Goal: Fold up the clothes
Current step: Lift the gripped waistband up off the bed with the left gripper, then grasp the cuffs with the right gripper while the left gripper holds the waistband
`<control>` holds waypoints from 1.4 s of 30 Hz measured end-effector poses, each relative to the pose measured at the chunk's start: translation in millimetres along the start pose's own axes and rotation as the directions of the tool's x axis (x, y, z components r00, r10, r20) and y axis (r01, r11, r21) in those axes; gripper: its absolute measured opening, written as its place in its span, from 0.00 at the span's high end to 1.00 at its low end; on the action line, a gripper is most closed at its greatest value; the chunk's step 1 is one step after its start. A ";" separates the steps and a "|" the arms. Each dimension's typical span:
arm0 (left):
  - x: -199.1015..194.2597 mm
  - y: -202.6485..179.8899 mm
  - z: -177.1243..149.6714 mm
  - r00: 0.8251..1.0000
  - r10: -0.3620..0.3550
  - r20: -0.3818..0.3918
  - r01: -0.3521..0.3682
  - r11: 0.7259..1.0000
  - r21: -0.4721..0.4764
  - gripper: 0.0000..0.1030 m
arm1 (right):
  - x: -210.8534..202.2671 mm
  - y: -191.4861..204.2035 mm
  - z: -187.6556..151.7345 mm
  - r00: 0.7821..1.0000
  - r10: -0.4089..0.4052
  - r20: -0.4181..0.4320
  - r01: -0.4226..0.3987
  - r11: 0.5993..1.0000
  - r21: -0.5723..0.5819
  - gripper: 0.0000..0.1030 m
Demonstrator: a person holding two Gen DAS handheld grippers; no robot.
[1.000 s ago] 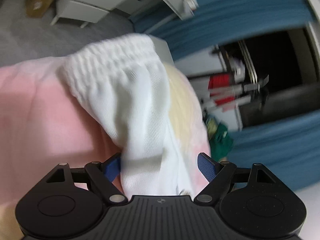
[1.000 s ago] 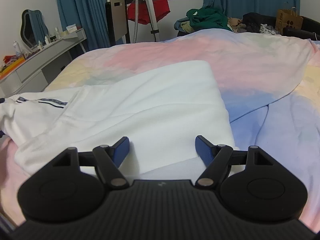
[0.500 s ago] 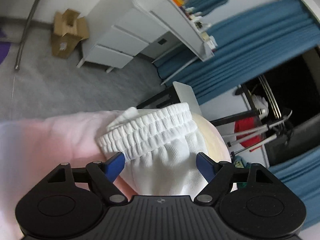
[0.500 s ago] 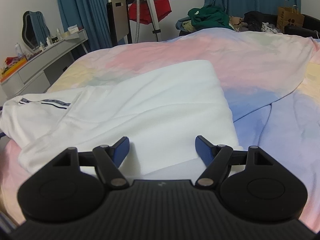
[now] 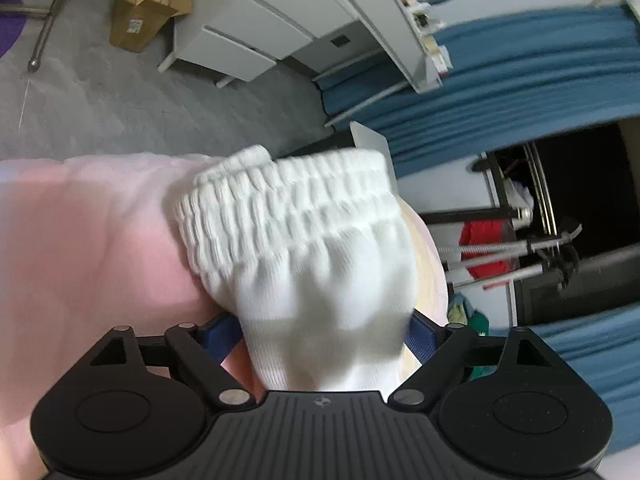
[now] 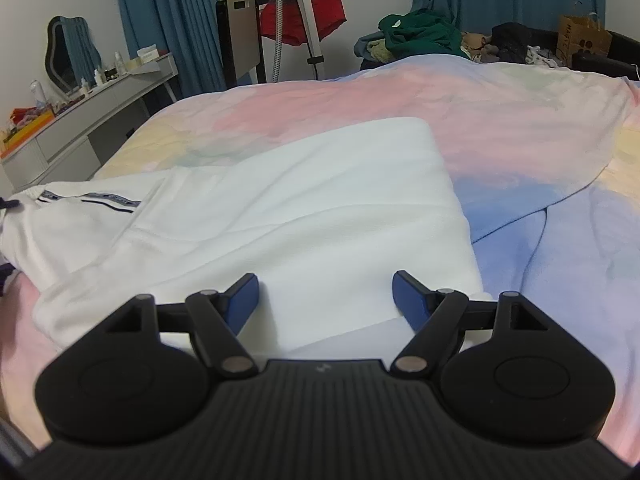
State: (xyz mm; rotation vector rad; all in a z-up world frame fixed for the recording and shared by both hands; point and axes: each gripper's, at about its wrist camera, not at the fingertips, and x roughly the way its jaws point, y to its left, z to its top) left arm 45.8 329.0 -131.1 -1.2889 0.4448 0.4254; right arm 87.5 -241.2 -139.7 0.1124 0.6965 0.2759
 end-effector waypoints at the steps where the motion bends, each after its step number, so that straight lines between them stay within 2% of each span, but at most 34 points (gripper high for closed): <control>1: 2.1 1.5 1.7 1.000 0.003 0.009 -0.003 1.000 -0.002 0.21 | -0.1 -0.2 0.1 1.000 -0.001 0.000 0.001 1.000 0.003 0.27; 3: 6.0 4.3 5.0 1.000 0.009 0.027 -0.009 1.000 -0.005 0.30 | -0.1 -0.4 0.1 1.000 -0.005 0.001 0.005 1.000 0.006 0.27; 5: 3.2 2.4 5.6 0.999 0.014 0.046 -0.014 1.000 0.010 0.47 | 1.3 1.6 -0.5 1.000 -0.010 0.000 0.010 1.000 -0.013 0.27; 6: 0.9 0.8 5.5 0.998 0.017 0.058 -0.018 1.000 0.017 0.51 | 2.3 3.0 -1.5 1.000 -0.015 0.000 0.015 1.000 -0.025 0.27; 8: -4.4 -2.3 5.6 0.997 0.013 0.070 -0.016 0.999 0.030 0.67 | 4.5 6.0 -3.9 1.000 -0.026 0.001 0.026 0.998 -0.050 0.27; 11: -15.5 -21.2 -0.9 0.994 0.041 0.105 -0.055 0.989 0.137 0.78 | 8.6 9.0 -6.1 0.999 -0.038 -0.002 0.038 0.997 -0.071 0.25; 13: -26.3 -39.8 -9.4 0.989 0.054 0.138 -0.082 0.974 0.210 0.81 | 10.2 8.2 -4.3 0.999 -0.037 -0.004 0.037 0.997 -0.062 0.25; 14: -32.1 -50.5 -14.1 0.986 0.054 0.158 -0.092 0.965 0.246 0.82 | 10.1 7.5 -4.1 0.999 -0.036 -0.003 0.035 0.998 -0.060 0.25; 16: -43.0 -77.8 -29.0 0.976 0.053 0.212 -0.128 0.926 0.355 0.83 | 9.2 5.8 -4.4 1.000 -0.031 -0.001 0.031 0.998 -0.058 0.26; 19: -57.1 -127.3 -64.0 0.954 0.021 0.299 -0.186 0.825 0.533 0.83 | 1.4 -3.6 -1.8 0.999 -0.026 0.020 0.026 1.000 -0.009 0.27; 23: -77.8 -186.5 -126.4 0.923 -0.078 0.378 -0.239 0.653 0.719 0.83 | -10.0 -17.2 2.2 0.998 -0.023 0.051 0.019 0.998 0.064 0.27; 26: -89.8 -223.7 -182.0 0.905 -0.176 0.388 -0.243 0.534 0.810 0.83 | -18.5 -27.4 5.2 0.997 -0.022 0.074 0.013 0.993 0.118 0.27; 30: -98.9 -257.1 -268.3 0.891 -0.293 0.346 -0.208 0.415 0.886 0.83 | -30.2 -52.9 6.7 0.992 -0.059 0.113 0.033 0.974 0.222 0.27; 32: -98.8 -265.0 -311.9 0.890 -0.335 0.309 -0.180 0.364 0.914 0.83 | -34.5 -65.3 6.5 0.989 -0.080 0.126 0.043 0.962 0.269 0.27; 36: -82.3 -264.1 -403.2 0.896 -0.385 0.222 -0.143 0.224 0.964 0.83 | -42.9 -90.2 6.3 0.981 -0.124 0.150 0.062 0.930 0.363 0.27; 38: -66.4 -254.1 -445.6 0.906 -0.384 0.180 -0.123 0.167 0.978 0.83 | -47.1 -102.6 6.1 0.976 -0.147 0.160 0.069 0.910 0.408 0.27; 42: -23.3 -222.5 -511.9 0.947 -0.308 0.092 -0.075 0.066 0.995 0.83 | -55.6 -127.5 5.8 0.965 -0.193 0.177 0.081 0.864 0.497 0.27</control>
